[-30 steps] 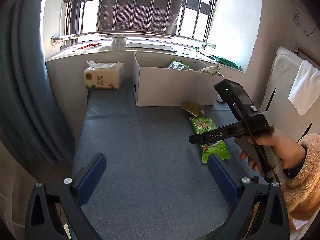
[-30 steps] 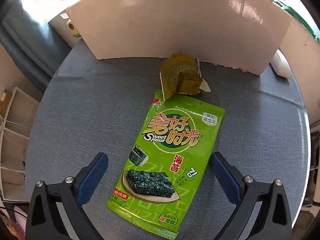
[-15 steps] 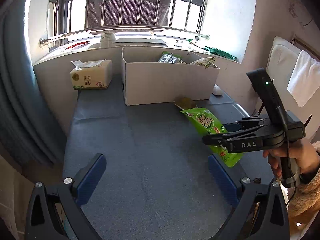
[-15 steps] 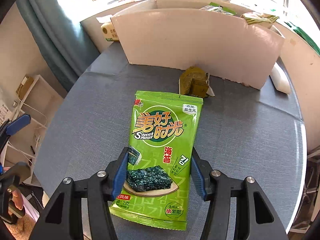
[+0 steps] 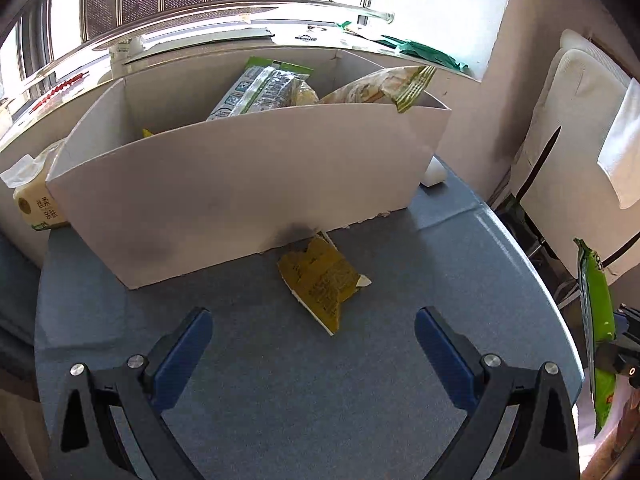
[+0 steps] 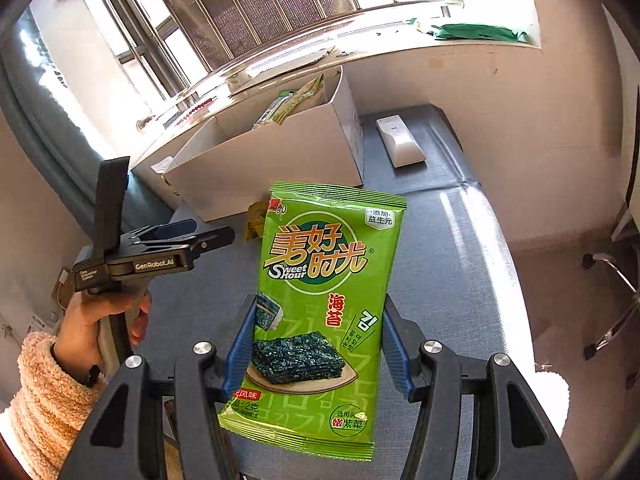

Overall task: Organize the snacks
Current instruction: 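Grasp the small brown packet with the left tool while the right tool holds the seaweed bag, then lower the seaweed bag and brown packet into the white box, open both tools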

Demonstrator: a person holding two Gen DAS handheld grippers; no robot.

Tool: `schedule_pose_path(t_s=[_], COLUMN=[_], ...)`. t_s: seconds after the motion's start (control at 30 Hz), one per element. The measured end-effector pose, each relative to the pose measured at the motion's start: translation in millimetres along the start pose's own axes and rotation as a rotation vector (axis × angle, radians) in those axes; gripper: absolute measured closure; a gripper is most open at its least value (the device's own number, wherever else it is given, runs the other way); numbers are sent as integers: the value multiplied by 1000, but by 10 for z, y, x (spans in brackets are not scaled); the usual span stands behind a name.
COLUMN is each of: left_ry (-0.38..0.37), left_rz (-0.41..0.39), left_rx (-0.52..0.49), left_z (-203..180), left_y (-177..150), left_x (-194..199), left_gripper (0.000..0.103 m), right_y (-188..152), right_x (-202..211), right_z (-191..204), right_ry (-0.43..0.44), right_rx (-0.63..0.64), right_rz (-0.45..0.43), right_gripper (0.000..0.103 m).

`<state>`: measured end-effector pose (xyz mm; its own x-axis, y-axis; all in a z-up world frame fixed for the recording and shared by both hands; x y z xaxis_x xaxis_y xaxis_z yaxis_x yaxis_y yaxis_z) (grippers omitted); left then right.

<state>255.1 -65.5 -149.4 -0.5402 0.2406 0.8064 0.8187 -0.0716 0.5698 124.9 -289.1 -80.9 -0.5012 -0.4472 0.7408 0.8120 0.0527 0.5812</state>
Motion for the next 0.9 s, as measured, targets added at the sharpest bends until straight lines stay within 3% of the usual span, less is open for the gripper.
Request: schedule_pose_path(t_s=[0.1,0.17,0.27,0.33,0.47,0.7,0.9], left_ry=[75,74,20,4,-10,-67,-73], left_rz=[68,92,67,66,-9,-192,-323], left_rx=[-3,29,10,-1,-38,-28,17], left_z=[1,56,35,8,8,118,402], left_y=[103,116,117,81,7,-139,179], left_x=[-357,-516,-514,-453,-133,834,1454], left_gripper=[0,4,43,53,54,53,54], right_y=[-38,-52,-78,-93,-79,9,539], right_x=[-31,-63,-70,-69,-119,-225,-336], right_z=[-89,-124,-130,-120,-80,204,544], right_ry=[-3,5,4,9,23,71,75], right_rx=[-26,-36,-30,-24,-18,43,146], right_rz=[8,15,12,12,11,16,-19], right_gripper=[41,41,41,41,41,41,41])
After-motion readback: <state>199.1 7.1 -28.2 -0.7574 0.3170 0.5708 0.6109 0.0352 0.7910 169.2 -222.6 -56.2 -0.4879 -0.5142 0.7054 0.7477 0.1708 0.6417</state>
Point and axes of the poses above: each gripper's, at about its wrist camera, not at the fingertips, and x roughly against the way its jaws point, z to its left, y to its top, the point moved 3 cm from there along -x, roughly the way its jaws point, and after that the axes turned 3 degrees about x, right-handed, at the moved point
